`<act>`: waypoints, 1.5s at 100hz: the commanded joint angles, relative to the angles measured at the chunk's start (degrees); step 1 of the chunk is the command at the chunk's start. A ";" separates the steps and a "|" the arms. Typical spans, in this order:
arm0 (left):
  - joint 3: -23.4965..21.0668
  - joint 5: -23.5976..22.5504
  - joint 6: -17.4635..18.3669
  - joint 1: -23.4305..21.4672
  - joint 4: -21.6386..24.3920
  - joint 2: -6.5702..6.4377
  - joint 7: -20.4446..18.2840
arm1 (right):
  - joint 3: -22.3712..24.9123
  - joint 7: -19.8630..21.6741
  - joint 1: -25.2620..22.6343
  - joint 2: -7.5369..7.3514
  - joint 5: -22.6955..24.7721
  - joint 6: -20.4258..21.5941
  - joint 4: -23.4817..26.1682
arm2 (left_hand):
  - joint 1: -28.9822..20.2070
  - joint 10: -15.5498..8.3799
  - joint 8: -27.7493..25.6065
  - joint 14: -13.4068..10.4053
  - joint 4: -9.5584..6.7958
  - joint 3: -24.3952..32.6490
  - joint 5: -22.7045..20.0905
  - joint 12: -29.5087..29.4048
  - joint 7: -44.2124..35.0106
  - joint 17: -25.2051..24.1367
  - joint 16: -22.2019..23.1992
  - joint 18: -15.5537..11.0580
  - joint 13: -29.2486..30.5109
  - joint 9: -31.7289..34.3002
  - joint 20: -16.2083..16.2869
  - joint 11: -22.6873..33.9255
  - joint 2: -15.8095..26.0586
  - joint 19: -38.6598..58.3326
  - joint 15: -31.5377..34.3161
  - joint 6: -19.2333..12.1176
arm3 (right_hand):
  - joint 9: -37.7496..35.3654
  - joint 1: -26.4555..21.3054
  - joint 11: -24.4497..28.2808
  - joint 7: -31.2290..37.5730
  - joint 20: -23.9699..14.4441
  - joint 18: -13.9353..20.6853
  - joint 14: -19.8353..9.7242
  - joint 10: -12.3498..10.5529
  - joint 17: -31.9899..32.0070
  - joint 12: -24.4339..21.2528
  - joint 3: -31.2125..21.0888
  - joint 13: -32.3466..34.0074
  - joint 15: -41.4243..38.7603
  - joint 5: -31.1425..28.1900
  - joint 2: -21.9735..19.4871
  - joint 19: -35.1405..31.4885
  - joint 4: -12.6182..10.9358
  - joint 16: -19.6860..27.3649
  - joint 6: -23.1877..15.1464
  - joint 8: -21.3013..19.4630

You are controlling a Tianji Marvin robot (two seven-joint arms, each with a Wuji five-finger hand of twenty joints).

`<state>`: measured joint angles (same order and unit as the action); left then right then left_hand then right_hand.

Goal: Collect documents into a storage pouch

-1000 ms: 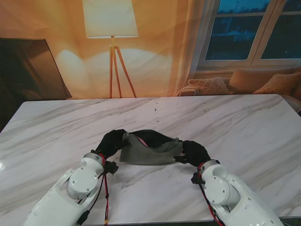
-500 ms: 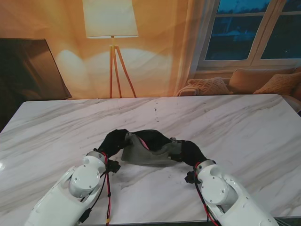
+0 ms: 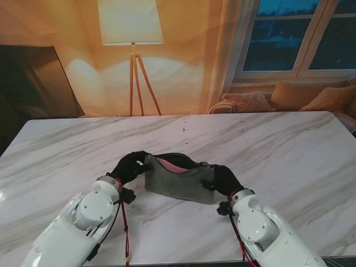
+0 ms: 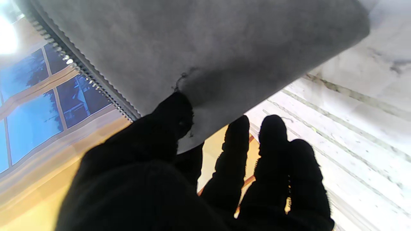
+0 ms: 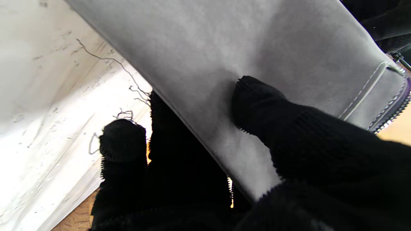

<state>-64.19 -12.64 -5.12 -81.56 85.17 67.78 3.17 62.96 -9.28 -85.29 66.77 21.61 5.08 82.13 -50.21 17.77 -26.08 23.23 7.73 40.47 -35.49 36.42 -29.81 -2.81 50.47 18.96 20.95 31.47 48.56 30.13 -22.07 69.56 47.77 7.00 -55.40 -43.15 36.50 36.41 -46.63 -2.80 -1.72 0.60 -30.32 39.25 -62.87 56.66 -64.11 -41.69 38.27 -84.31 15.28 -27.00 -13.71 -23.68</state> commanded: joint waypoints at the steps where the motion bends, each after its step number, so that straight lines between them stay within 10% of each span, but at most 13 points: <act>1: -1.29 -1.12 -0.38 -0.96 1.53 -0.92 -1.54 | 0.09 0.24 -0.07 0.27 0.16 0.34 -0.47 | 3.39 -1.56 -0.40 0.41 -2.16 1.98 1.92 -1.93 1.84 -1.18 -0.83 -5.35 -2.70 -4.08 -0.33 -1.44 1.76 -0.15 -1.83 -0.03 | 0.53 -4.74 -0.19 -0.87 0.00 1.10 -3.07 -0.49 -0.30 -0.36 -1.65 3.27 -6.21 2.67 -2.17 -2.28 -1.12 -2.26 -3.91 -0.41; 22: -4.92 -3.51 0.58 -3.24 4.40 -1.73 -2.44 | 0.42 -0.01 0.27 0.15 0.97 1.84 -1.22 | 9.78 -1.25 -0.12 0.70 -4.07 2.12 1.30 -2.14 3.31 -1.76 -1.25 -4.96 -3.21 -3.27 -0.71 -1.84 2.84 -1.20 -3.40 0.91 | 0.72 -4.78 -0.21 -0.19 0.06 1.15 -3.15 -0.64 -0.26 -0.43 -1.78 3.03 -6.70 2.42 -2.20 -2.30 -1.08 -2.62 -3.61 -0.48; 52: -7.33 -4.79 2.89 -3.04 7.52 -1.53 -0.28 | 0.38 -0.13 0.56 0.08 1.46 2.73 -1.72 | 4.90 0.18 -8.12 1.70 -0.30 -2.09 0.21 0.07 -4.93 -1.25 -0.13 -4.28 -1.62 0.80 -0.14 -0.47 0.95 -1.34 -3.00 1.06 | 0.32 -4.71 0.11 1.64 0.25 1.33 -3.36 -0.08 0.02 -0.48 -1.46 2.88 -6.32 -1.06 -2.45 -1.99 -1.08 -2.52 -1.89 -1.15; 85: -4.23 -2.99 3.72 3.54 8.49 -2.51 -6.89 | -0.63 -0.13 0.61 -0.10 2.47 4.58 -1.38 | 8.72 -2.84 -4.31 -4.07 -3.45 -2.98 2.61 -2.65 2.40 -2.58 -7.30 -5.28 -8.37 -4.79 -5.30 -5.40 4.98 -20.57 -15.83 -0.57 | 0.65 -4.57 0.07 1.30 0.37 1.38 -3.57 0.00 0.13 -0.55 -0.97 2.80 -5.99 -0.95 -2.70 -1.79 -1.11 -2.41 -1.76 -1.16; 104: -0.83 0.70 2.77 7.60 7.13 -2.85 -11.52 | -1.64 -0.19 1.03 -0.14 3.09 5.04 -1.16 | 9.95 -4.80 -0.30 -7.40 -4.94 -5.32 4.80 -6.38 7.97 -3.24 -12.88 -6.41 -11.98 -8.86 0.38 -9.76 5.59 -39.10 -25.56 -2.11 | 3.01 -4.59 -0.85 0.77 0.45 1.46 -3.82 0.14 0.19 -0.74 -0.69 2.66 -5.78 0.18 -3.05 -1.66 -1.15 -2.36 -1.94 -1.10; 150: 9.17 8.88 2.55 16.53 0.72 -2.64 -19.44 | -3.88 -1.73 2.50 0.39 3.36 4.88 -0.41 | 4.41 -5.73 1.56 -8.78 -5.17 -2.59 3.93 -8.35 11.74 -3.77 -13.55 -7.28 -12.09 -10.71 5.87 -12.27 8.04 -43.77 -29.74 -5.97 | 0.86 -4.69 0.08 1.13 0.46 1.52 -4.02 -1.03 -0.32 -0.70 0.12 3.30 -6.44 -0.83 -4.14 -2.29 -1.20 -3.30 -1.41 -1.33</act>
<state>-55.81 -4.89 -2.41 -65.65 86.51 64.31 -14.53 59.40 -11.87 -82.99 66.77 24.53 9.90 81.19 -43.72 13.46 -24.96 16.63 3.57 36.26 -31.72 28.61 -18.25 -6.16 36.77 14.04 10.16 24.38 52.68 17.84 -15.62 26.88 18.56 3.98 -53.87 -44.32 35.98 37.15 -46.63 -2.77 -2.37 0.49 -30.35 38.70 -62.79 57.36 -68.09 -41.03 36.92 -84.65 14.96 -29.28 -14.05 -24.15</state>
